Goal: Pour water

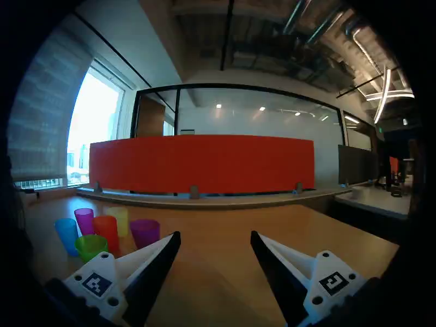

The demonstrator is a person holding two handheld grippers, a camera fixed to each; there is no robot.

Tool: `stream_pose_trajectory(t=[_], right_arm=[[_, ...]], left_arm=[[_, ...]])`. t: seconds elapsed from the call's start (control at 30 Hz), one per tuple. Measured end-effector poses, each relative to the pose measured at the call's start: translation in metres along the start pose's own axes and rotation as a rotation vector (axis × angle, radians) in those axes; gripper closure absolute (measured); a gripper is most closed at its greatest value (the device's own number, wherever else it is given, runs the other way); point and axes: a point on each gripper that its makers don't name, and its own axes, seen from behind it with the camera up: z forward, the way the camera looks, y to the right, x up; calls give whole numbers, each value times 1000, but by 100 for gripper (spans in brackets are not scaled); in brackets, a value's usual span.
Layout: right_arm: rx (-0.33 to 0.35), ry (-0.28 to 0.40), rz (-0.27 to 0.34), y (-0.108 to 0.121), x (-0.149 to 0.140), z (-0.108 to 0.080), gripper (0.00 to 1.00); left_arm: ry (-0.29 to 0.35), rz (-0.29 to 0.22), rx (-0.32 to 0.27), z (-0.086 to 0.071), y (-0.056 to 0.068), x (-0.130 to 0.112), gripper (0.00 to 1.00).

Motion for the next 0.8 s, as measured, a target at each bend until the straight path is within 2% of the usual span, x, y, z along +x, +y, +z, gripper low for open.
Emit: stream_pose_trajectory(t=[0.8], right_arm=[[-2,-2,1,1,-1,-1,1]], left_arm=[[0,0,0,0,0,0,0]])
